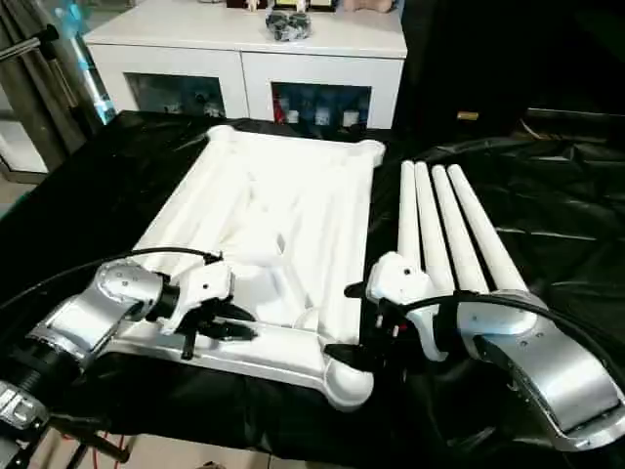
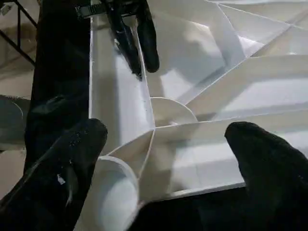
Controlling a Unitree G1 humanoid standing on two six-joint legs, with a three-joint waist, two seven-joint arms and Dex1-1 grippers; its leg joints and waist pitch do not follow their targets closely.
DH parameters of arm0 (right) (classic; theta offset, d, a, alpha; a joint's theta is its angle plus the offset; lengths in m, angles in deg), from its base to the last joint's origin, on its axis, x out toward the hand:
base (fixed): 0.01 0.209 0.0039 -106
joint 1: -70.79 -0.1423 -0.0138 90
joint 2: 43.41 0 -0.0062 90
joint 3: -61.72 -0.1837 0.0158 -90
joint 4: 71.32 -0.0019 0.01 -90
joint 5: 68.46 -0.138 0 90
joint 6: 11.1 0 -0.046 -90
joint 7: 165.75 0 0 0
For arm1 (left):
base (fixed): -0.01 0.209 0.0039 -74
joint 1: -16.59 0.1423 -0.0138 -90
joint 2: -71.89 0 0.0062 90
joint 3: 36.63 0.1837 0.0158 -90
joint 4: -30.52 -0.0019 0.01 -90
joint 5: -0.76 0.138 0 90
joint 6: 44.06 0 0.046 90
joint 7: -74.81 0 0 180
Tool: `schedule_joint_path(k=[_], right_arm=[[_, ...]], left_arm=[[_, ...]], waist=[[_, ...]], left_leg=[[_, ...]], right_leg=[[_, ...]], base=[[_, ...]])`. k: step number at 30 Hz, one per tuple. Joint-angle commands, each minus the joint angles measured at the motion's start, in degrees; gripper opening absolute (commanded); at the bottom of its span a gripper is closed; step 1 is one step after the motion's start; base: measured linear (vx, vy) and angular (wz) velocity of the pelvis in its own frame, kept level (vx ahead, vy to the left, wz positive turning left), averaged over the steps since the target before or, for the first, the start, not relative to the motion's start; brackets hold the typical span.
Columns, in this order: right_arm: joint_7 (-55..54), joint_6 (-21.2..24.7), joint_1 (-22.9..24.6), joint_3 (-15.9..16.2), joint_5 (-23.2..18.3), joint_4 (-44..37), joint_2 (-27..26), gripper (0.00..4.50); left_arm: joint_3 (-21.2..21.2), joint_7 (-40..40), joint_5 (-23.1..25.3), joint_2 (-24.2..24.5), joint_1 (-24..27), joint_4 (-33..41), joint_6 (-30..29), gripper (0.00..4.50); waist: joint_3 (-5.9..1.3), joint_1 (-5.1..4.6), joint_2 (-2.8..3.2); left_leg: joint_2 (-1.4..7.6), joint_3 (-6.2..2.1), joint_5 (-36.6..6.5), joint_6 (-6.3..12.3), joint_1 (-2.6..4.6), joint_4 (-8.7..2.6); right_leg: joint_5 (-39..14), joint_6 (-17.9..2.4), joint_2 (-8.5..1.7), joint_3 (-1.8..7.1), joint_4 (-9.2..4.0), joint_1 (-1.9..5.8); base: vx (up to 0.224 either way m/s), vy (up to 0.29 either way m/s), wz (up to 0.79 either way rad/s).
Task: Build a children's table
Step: Move table base
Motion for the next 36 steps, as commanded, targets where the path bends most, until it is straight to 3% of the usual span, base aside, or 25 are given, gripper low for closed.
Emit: schedule_joint_path(k=[1,8,9,11,18,20,22,26,28,29,36], right_arm=[[0.31,-0.54,0.27,0.55,0.46,-1.54,0.6,4.5],[0.13,-0.61,0.83,0.83,0.78,-2.26,0.34,4.5],[0.05,-0.6,0.99,0.82,0.77,-2.47,0.28,4.5],[-0.11,-0.61,1.28,0.76,0.71,-2.77,0.14,4.5],[-0.66,-0.85,1.95,0.92,1.26,-3.05,-0.59,4.5],[-0.94,-0.91,2.04,1.15,1.46,-3.09,-0.9,4.5],[-1.23,-1.22,2.16,1.54,1.84,-2.99,-1.28,4.5],[-1.4,-1.44,2.12,1.84,2.07,-2.85,-1.6,4.5],[-1.46,-1.55,2.1,1.97,2.21,-2.74,-1.78,4.5],[-1.55,-1.59,2.11,2.1,2.34,-2.68,-1.92,4.5],[-1.99,-1.98,2.28,2.68,2.91,-2.41,-2.34,4.5]], left_arm=[[-0.06,0.53,0.45,-0.41,-0.68,0.7,1.79,0.55],[0.14,-0.1,1.85,-0.03,0.47,3.53,4.98,0.3],[0.41,-0.57,2.57,0.35,0.89,4.76,5.49,0.2],[0.78,-2.39,4.53,1.24,1.51,7.1,6.72,0.1],[-0.5,-7.71,10.33,4.1,2.05,12.84,10.17,0.03],[-1.02,-8.67,11.89,5.38,2.1,14.72,9.92,0.03],[-1.53,-9.22,13.55,7.29,2.41,17.1,8.91,0.03],[-2.95,-9.43,13.65,8.94,3.36,19.95,6.69,0.03],[-4.06,-10.2,13.67,9.35,4.02,21.23,5.5,0.03],[-4.75,-10.6,13.65,9.65,4.44,21.97,4.72,0.03],[-8.18,-13.91,13.64,10.33,6.65,27.39,-0.46,0.03]], waist=[[-2.89,0.01,-0.17],[-2.91,0.08,-0.07],[-3.03,0.1,0.15],[-3.1,-0.18,-0.02],[-2.99,-0.42,0.29],[-3.05,-0.31,0.12],[-3.18,-0.25,0.32],[-3.28,-0.18,0.36],[-3.26,-0.12,0.41],[-3.28,-0.03,0.85],[-3.13,-0.16,0.64]], left_leg=[[3.31,-1.1,-8.06,1.3,0.35,-4.89],[3.52,-1.13,-7.4,1.9,0.24,-4.95],[3.53,-1.18,-6.55,2.08,0.18,-4.86],[3.43,-1.21,-5.05,2.61,-0.17,-4.74],[3.42,-1.14,-4.66,3.28,-0.14,-4.55],[3.41,-1.12,-4.4,3.08,-0.12,-4.53],[3.4,-1.15,-3.27,3.21,-0.14,-4.42],[3.22,-1.09,-1.41,3.74,-0.27,-4.19],[3.25,-1.04,-1.88,3.63,-0.24,-4.2],[3.26,-1.13,-2.18,3.42,-0.24,-4.2],[3.19,-1.09,-3.23,3.14,-0.25,-4.27]], right_leg=[[0.78,-15.59,-4.41,2.34,-4.4,2.14],[3.19,-15.82,-4.54,2.32,-4.32,2.27],[4.43,-15.9,-4.6,2.29,-4.12,2.35],[7.09,-16.0,-4.57,2.22,-3.91,2.58],[6.79,-15.76,-4.29,2.11,-3.95,2.27],[7.07,-15.92,-4.27,2.11,-3.82,2.3],[9.11,-15.98,-4.27,2.08,-3.62,2.25],[12.41,-16.19,-4.1,2.0,-3.23,2.16],[12.66,-16.57,-4.08,1.94,-3.21,2.1],[12.58,-16.63,-4.16,1.92,-3.11,2.12],[11.4,-16.76,-4.08,1.95,-3.26,2.17]], base=[[0.0,0.0,0.0],[0.0,0.0,0.0],[0.0,0.0,0.0],[0.0,0.0,0.0],[0.0,0.0,0.0],[0.0,0.0,0.0],[0.0,0.0,0.0],[0.0,0.0,0.0],[0.0,0.0,0.0],[0.0,0.0,0.0],[0.0,0.0,0.0]])
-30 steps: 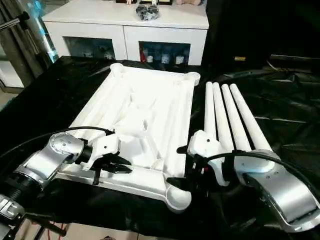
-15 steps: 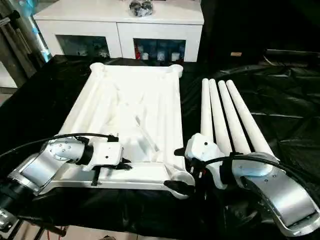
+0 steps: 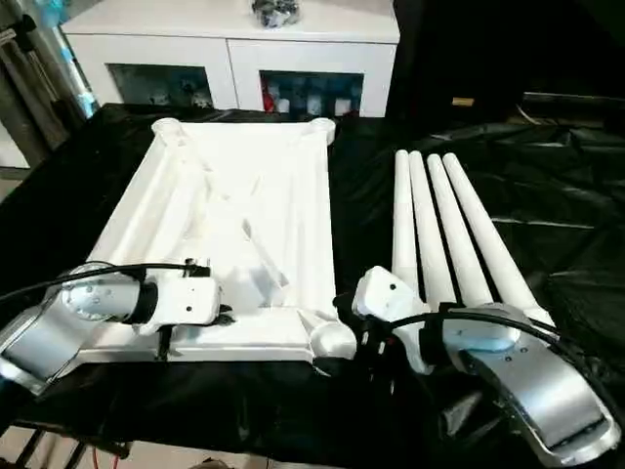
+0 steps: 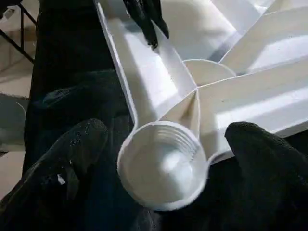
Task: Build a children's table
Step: Move table base
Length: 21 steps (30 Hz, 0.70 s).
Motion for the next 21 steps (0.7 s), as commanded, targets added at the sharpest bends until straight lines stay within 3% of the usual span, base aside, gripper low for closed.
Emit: schedule_joint_path(k=[1,6,13,14,16,18,20,21], right_arm=[[-0.32,-0.8,0.13,0.48,0.4,-0.38,-0.06,4.5],[-0.32,-1.2,-0.28,0.74,1.1,0.21,-0.33,4.5],[-0.5,-1.57,-0.4,0.69,1.8,0.87,-0.5,4.5],[-0.54,-1.55,-0.33,0.69,1.82,0.82,-0.48,4.5],[-0.68,-1.5,-0.22,0.73,1.84,0.66,-0.51,4.5],[-0.8,-1.56,-0.09,0.74,1.87,0.62,-0.6,4.5],[-1.08,-1.62,0.14,0.87,1.97,0.52,-0.91,4.5],[-1.15,-1.61,0.17,0.92,1.99,0.48,-0.99,4.5]], left_arm=[[-6.7,-5.54,0.64,0.9,-1.19,4.89,-2.24,0.03],[-7.37,-6.59,-0.9,-1.53,-0.26,8.57,-6.56,0.03],[-3.33,-6.68,1.21,-3.16,-0.89,11.97,-2.71,0.03],[-2.72,-6.43,1.65,-3.29,-1.13,12.89,-3.68,0.03],[-1.77,-5.65,2.79,-2.8,-1.53,13.96,-4.45,0.03],[-1.15,-4.84,4.1,-2.06,-2.03,14.54,-4.69,0.03],[-1.12,-3.85,5.26,-0.86,-2.53,14.77,-5.22,0.03],[-1.18,-3.61,5.47,-0.51,-2.66,14.73,-5.18,0.03]], waist=[[-3.69,0.47,0.1],[-3.79,0.32,-0.12],[-3.88,0.33,-0.09],[-3.87,0.41,-0.3],[-3.91,0.7,0.11],[-3.85,0.75,-0.08],[-3.79,1.01,0.43],[-3.76,0.97,0.27]], left_leg=[[2.98,-1.25,-3.31,2.84,0.68,-4.2],[2.88,-1.2,-1.55,3.64,0.53,-4.0],[2.94,-1.21,-1.14,4.78,0.54,-3.83],[2.96,-1.17,-1.12,4.83,0.54,-3.84],[3.03,-1.25,-0.88,4.8,0.6,-3.77],[3.01,-1.17,-1.11,4.69,0.64,-3.81],[2.91,-1.29,-2.01,4.12,0.64,-3.84],[2.93,-1.25,-2.45,3.98,0.68,-3.92]], right_leg=[[11.35,-16.81,-4.24,2.02,-3.16,3.19],[13.44,-17.14,-4.23,2.02,-2.95,3.3],[13.87,-17.15,-4.19,2.01,-3.0,3.29],[13.64,-17.12,-4.17,2.0,-3.01,3.31],[13.43,-17.04,-4.26,2.02,-2.91,3.23],[13.22,-16.98,-4.16,2.01,-3.02,3.19],[11.91,-16.89,-4.23,1.98,-3.02,3.15],[11.46,-16.75,-4.14,1.97,-3.16,3.12]], base=[[0.0,0.0,0.0],[0.0,0.0,0.0],[0.0,0.0,0.0],[0.0,0.0,0.0],[0.0,0.0,0.0],[0.0,0.0,0.0],[0.0,0.0,0.0],[0.0,0.0,0.0]])
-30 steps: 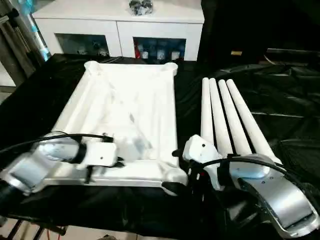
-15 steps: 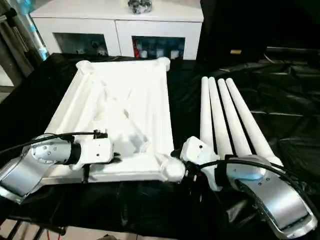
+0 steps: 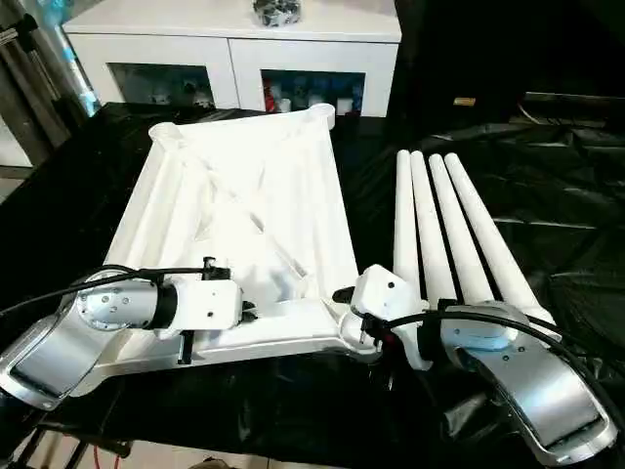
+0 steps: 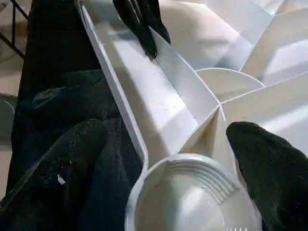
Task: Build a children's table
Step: Move table base
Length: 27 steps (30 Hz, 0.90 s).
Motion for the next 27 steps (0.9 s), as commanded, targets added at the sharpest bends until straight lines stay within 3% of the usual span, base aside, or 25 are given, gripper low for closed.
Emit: schedule_joint_path(k=[1,2,6,7,10,11,13,14,17,20,25,26,27], right_arm=[[-0.47,-0.21,0.53,0.7,0.13,0.11,-0.36,4.5],[-0.67,-0.26,0.64,0.76,0.19,0.09,-0.59,4.5],[-1.46,-0.45,0.98,1.21,0.51,0.18,-1.63,4.5],[-1.87,-0.62,1.15,1.48,0.79,0.37,-2.39,4.5],[-2.63,-0.99,1.34,1.95,1.18,0.78,-3.54,4.5],[-2.63,-0.99,1.34,1.95,1.18,0.78,-3.54,4.5],[-3.38,-1.2,1.52,2.44,1.58,0.94,-4.63,4.5],[-3.72,-1.31,1.6,2.67,1.78,1.03,-5.05,4.5],[-4.41,-1.65,1.61,3.12,2.36,1.58,-6.08,4.5],[-4.76,-1.84,1.62,3.46,2.74,1.74,-6.67,4.5],[-4.75,-2.2,1.49,3.26,3.15,1.89,-6.18,4.5],[-4.71,-2.25,1.44,3.13,3.15,1.96,-6.06,4.5],[-4.56,-2.35,1.26,2.76,3.14,2.02,-5.7,4.5]], left_arm=[[-3.39,-1.11,2.46,1.86,-3.71,3.97,0.61,0.03],[-3.56,-0.63,2.91,2.59,-4.02,3.9,0.29,0.03],[-4.31,0.45,3.38,4.85,-4.85,3.69,0.08,0.03],[-4.54,1.12,3.29,5.89,-5.38,3.53,0.34,0.03],[-4.57,2.24,3.42,7.21,-6.61,3.08,0.9,0.03],[-4.57,2.24,3.42,7.21,-6.61,3.08,0.9,0.03],[-4.75,3.1,3.15,8.19,-7.21,2.89,1.01,0.03],[-4.89,3.4,2.91,8.52,-7.33,2.82,1.03,0.03],[-4.81,3.51,2.88,9.22,-7.65,1.68,1.62,0.03],[-4.82,1.84,2.53,8.39,-7.79,-1.73,2.9,0.03],[-5.26,-2.26,1.25,5.3,-7.5,-7.84,4.48,0.03],[-5.15,-2.98,1.33,4.88,-7.62,-8.99,5.02,0.03],[-4.97,-5.02,1.31,3.47,-8.06,-12.55,6.81,0.03]], waist=[[-3.79,0.51,0.09],[-3.76,0.6,0.41],[-3.8,0.65,0.69],[-3.83,0.83,1.22],[-3.89,1.15,1.63],[-3.84,1.26,1.44],[-3.93,1.97,2.26],[-3.97,2.27,1.99],[-4.22,3.14,2.8],[-4.57,3.7,3.16],[-4.53,4.16,3.27],[-4.52,4.22,3.07],[-4.48,4.19,2.21]], left_leg=[[2.84,-1.24,-2.8,3.52,0.69,-3.92],[2.8,-1.31,-3.08,3.32,0.66,-3.93],[2.66,-1.36,-3.64,2.38,0.66,-3.92],[2.65,-1.52,-3.65,2.19,0.66,-3.91],[2.59,-1.54,-4.05,1.4,0.73,-3.86],[2.56,-1.48,-3.98,1.39,0.73,-3.86],[2.51,-1.55,-3.5,1.03,0.72,-3.65],[2.47,-1.46,-2.96,1.03,0.7,-3.61],[2.38,-1.52,-1.2,0.82,0.56,-3.29],[2.23,-1.49,0.37,0.56,0.33,-2.89],[2.42,-1.58,-2.28,-0.81,0.31,-3.13],[2.43,-1.53,-2.36,-0.82,0.29,-3.1],[2.44,-1.39,-2.29,-0.49,0.2,-3.15]], right_leg=[[11.39,-16.8,-4.12,2.01,-3.17,3.19],[11.12,-16.79,-4.17,2.01,-3.16,3.17],[11.13,-16.65,-4.08,1.97,-3.12,3.15],[11.29,-16.68,-4.16,1.92,-2.97,3.17],[12.04,-17.03,-4.1,1.84,-2.83,3.1],[12.22,-17.01,-4.03,1.85,-2.92,3.09],[13.19,-17.01,-4.09,1.86,-2.67,3.03],[13.8,-16.98,-4.01,1.88,-2.62,3.04],[15.72,-16.46,-3.94,1.8,-2.26,2.95],[18.06,-15.66,-3.74,1.67,-1.92,2.69],[14.61,-14.7,-3.89,1.64,-2.09,2.63],[14.48,-14.55,-3.87,1.7,-2.08,2.57],[14.08,-14.36,-3.83,1.79,-2.19,2.61]], base=[[0.0,0.0,0.0],[0.0,0.0,0.0],[0.0,0.0,0.0],[0.0,0.0,0.0],[0.0,0.0,0.0],[0.0,0.0,0.0],[0.0,0.0,0.0],[0.0,0.0,0.0],[0.0,0.0,0.0],[0.0,0.0,0.0],[0.0,0.0,0.0],[0.0,0.0,0.0],[0.0,0.0,0.0]])
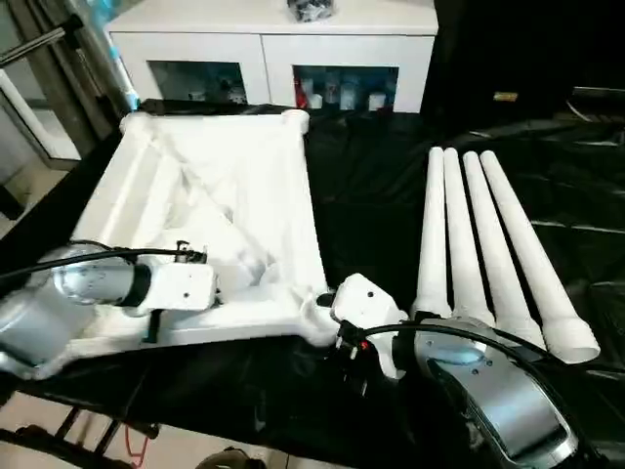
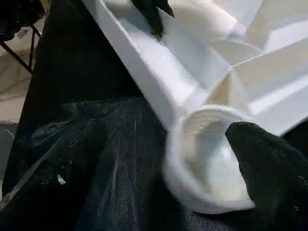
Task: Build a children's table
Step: Move table base
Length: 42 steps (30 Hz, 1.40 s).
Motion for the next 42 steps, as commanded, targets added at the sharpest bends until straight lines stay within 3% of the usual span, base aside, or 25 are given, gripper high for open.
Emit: schedule_joint_path(k=[1,2,3,4,9,10,12,15,21,22,25,26,27,28,29,30,31,33,36,38,39,40,42], right_arm=[[0.09,-0.36,-0.31,-0.57,0.21,0.12,0.7,4.5],[0.22,-0.34,-0.48,-0.74,0.3,0.19,0.77,4.5],[0.46,-0.31,-0.77,-1.0,0.44,0.28,0.94,4.5],[0.59,-0.32,-0.91,-1.11,0.5,0.37,1.01,4.5],[0.88,0.2,-1.46,-1.91,0.35,-0.18,1.74,4.5],[0.84,0.31,-1.44,-2.14,0.27,-0.48,1.99,4.5],[0.59,0.66,-1.25,-2.72,0.06,-1.13,2.48,4.5],[0.08,1.42,-0.72,-3.71,-0.14,-1.92,3.01,4.5],[-1.76,5.37,0.04,-7.98,-4.05,-4.44,1.31,4.5],[-5.48,7.03,-1.31,-10.13,-4.34,-3.91,-1.42,4.5],[-8.28,7.99,-2.6,-11.21,-3.7,-3.07,-3.35,4.5],[-12.44,9.87,-4.71,-12.93,-2.99,-1.15,-6.31,4.5],[-18.74,13.34,-7.96,-16.02,-2.43,2.12,-11.05,4.5],[-20.52,14.52,-8.85,-17.01,-2.45,2.98,-12.43,4.5],[-22.03,15.47,-9.58,-17.88,-2.43,3.73,-13.56,4.5],[-28.0,18.84,-12.36,-21.8,-2.47,7.66,-17.49,4.5],[-30.86,20.51,-13.74,-23.5,-2.23,9.99,-18.95,4.5],[-32.04,20.23,-14.65,-23.99,-1.96,11.73,-19.44,4.5],[-35.45,18.3,-17.04,-24.44,-0.27,15.17,-20.74,4.5],[-40.8,21.95,-19.46,-22.39,6.34,17.05,-20.73,4.5],[-40.81,22.4,-19.57,-22.33,6.39,17.13,-20.71,4.5],[-40.12,30.0,-21.65,-22.58,5.13,18.27,-21.28,4.5],[-39.57,32.36,-22.36,-23.46,3.12,18.49,-21.99,4.5]], left_arm=[[-4.69,-6.48,0.96,-0.77,-3.67,-3.08,3.89,0.03],[-4.67,-7.75,0.95,-1.64,-4.08,-5.32,5.2,0.03],[-4.63,-9.66,0.86,-3.11,-4.77,-9.03,7.11,0.03],[-4.58,-10.37,0.85,-3.72,-5.08,-10.53,7.81,0.03],[-3.7,-13.12,1.19,-6.02,-6.62,-18.16,13.76,0.03],[-3.7,-13.71,0.92,-6.51,-6.91,-19.55,14.93,0.54],[-3.65,-14.09,0.34,-7.21,-7.4,-21.39,17.29,0.54],[-4.93,-11.73,-3.15,-8.14,-6.57,-20.5,18.32,1.03],[-7.77,-7.85,-11.76,-9.49,-1.79,-11.55,15.94,1.43],[-10.17,-8.38,-15.01,-9.96,-0.09,-7.5,12.28,1.53],[-11.59,-8.65,-16.61,-10.23,0.96,-5.2,9.79,1.86],[-12.91,-9.16,-17.98,-10.24,2.27,-2.28,6.7,1.86],[-14.69,-10.5,-19.61,-10.54,3.93,1.09,2.99,2.0],[-15.19,-10.99,-20.09,-10.64,4.4,2.02,2.01,2.11],[-15.6,-11.41,-20.48,-10.76,4.76,2.74,1.23,2.11],[-17.27,-13.43,-22.6,-11.91,6.2,5.22,-1.81,2.11],[-18.2,-14.55,-24.21,-12.69,7.21,6.94,-3.73,2.3],[-18.63,-15.3,-25.5,-13.28,8.26,9.08,-5.55,2.43],[-18.17,-15.6,-27.82,-13.96,10.26,14.67,-9.51,2.67],[-18.12,-15.82,-29.59,-14.73,11.26,18.47,-13.29,2.86],[-18.1,-15.85,-29.6,-14.74,11.29,18.6,-13.39,2.92],[-17.5,-16.04,-29.91,-14.93,11.88,20.68,-15.2,3.01],[-17.15,-16.22,-30.15,-14.89,12.18,21.57,-16.03,3.22]], waist=[[-4.79,-0.01,-0.45],[-4.81,0.01,-0.38],[-4.82,-0.07,-0.99],[-4.82,0.01,-0.78],[-4.83,-0.14,-1.19],[-4.8,-0.15,-1.19],[-4.78,-0.25,-1.2],[-4.61,-0.22,-1.34],[-4.42,-0.98,-1.84],[-4.46,-1.45,-2.0],[-4.42,-2.21,-2.0],[-4.39,-2.58,-2.23],[-4.34,-3.19,-2.1],[-4.32,-3.56,-2.31],[-4.27,-3.99,-2.06],[-4.18,-4.28,-2.81],[-4.13,-4.57,-2.27],[-4.22,-4.53,-2.64],[-4.57,-4.5,-3.26],[-4.47,-4.6,-3.43],[-4.43,-4.56,-3.43],[-4.31,-4.58,-4.03],[-4.3,-4.37,-3.68]], left_leg=[[2.44,-1.1,-2.42,-0.14,0.98,-3.71],[2.41,-1.12,-2.42,-0.05,0.93,-3.71],[2.38,-1.01,-2.08,0.4,0.89,-3.68],[2.34,-1.01,-2.11,0.56,0.87,-3.64],[2.55,-0.99,-2.0,1.43,0.79,-3.75],[2.55,-0.91,-2.02,1.53,0.83,-3.69],[2.66,-0.88,-2.25,1.61,0.9,-3.72],[2.78,-0.83,-3.31,1.74,0.91,-3.88],[2.8,-0.76,-4.85,1.61,0.93,-4.28],[2.68,-0.68,-4.65,1.5,0.89,-4.21],[2.44,-0.63,-4.64,1.35,0.97,-4.25],[2.36,-0.59,-4.23,1.27,0.9,-4.29],[2.18,-0.65,-4.15,1.12,0.83,-4.41],[2.04,-0.65,-3.95,0.86,0.8,-4.43],[2.04,-0.59,-4.91,0.54,1.0,-4.45],[2.01,-0.37,-5.38,0.19,1.16,-4.52],[1.89,-0.46,-5.07,-0.37,1.2,-4.69],[2.13,-0.22,-5.86,-1.18,1.67,-4.71],[2.08,-0.27,-3.02,-1.12,1.15,-4.74],[2.01,-0.18,-1.41,-1.0,0.93,-4.71],[1.81,0.01,-0.89,-1.11,1.05,-4.61],[1.71,0.09,-1.46,-0.78,1.07,-4.64],[1.7,0.1,-1.98,-0.58,1.15,-4.62]], right_leg=[[12.96,-14.18,-3.87,1.96,-2.67,3.01],[12.56,-14.07,-3.91,1.99,-2.66,3.01],[12.09,-13.89,-3.88,2.08,-2.78,3.04],[11.59,-13.86,-3.94,2.09,-2.79,2.99],[8.9,-13.09,-4.09,2.18,-3.03,2.88],[8.45,-13.0,-4.09,2.23,-3.14,2.78],[7.86,-13.01,-4.1,2.26,-3.23,2.72],[5.64,-13.45,-4.24,2.24,-3.4,2.62],[1.65,-13.05,-4.28,2.18,-3.72,2.51],[1.6,-13.39,-4.26,2.17,-3.62,2.49],[-0.14,-13.04,-3.99,2.08,-3.86,2.46],[-0.05,-13.16,-3.94,2.05,-3.81,2.48],[-1.34,-13.35,-3.89,1.89,-3.88,2.33],[-1.84,-13.53,-3.82,1.84,-3.83,2.37],[-3.78,-13.56,-3.78,1.84,-4.09,2.14],[-5.02,-13.26,-3.58,1.93,-4.34,2.17],[-5.73,-13.6,-3.56,1.82,-4.31,1.95],[-4.76,-12.47,-3.21,1.92,-4.63,1.8],[0.93,-11.96,-3.42,1.85,-3.82,2.49],[2.07,-12.25,-3.4,1.83,-3.68,2.53],[1.76,-12.22,-3.24,1.85,-3.88,2.44],[1.01,-12.03,-3.17,1.99,-3.96,2.63],[0.0,-11.47,-3.32,2.13,-4.1,2.59]], base=[[0.0,0.0,0.0],[0.0,0.0,0.0],[0.0,0.0,0.0],[0.0,0.0,0.0],[0.0,0.0,0.0],[0.0,0.0,0.0],[0.0,0.0,0.0],[0.0,0.0,0.0],[0.0,0.0,0.0],[0.0,0.0,0.0],[0.0,0.0,0.0],[0.0,0.0,0.0],[0.0,0.0,0.0],[0.0,0.0,0.0],[0.0,0.0,0.0],[0.0,0.0,0.0],[0.0,0.0,0.0],[0.0,0.0,0.0],[0.0,0.0,0.0],[0.0,0.0,0.0],[0.0,0.0,0.0],[0.0,0.0,0.0],[0.0,0.0,0.0]])
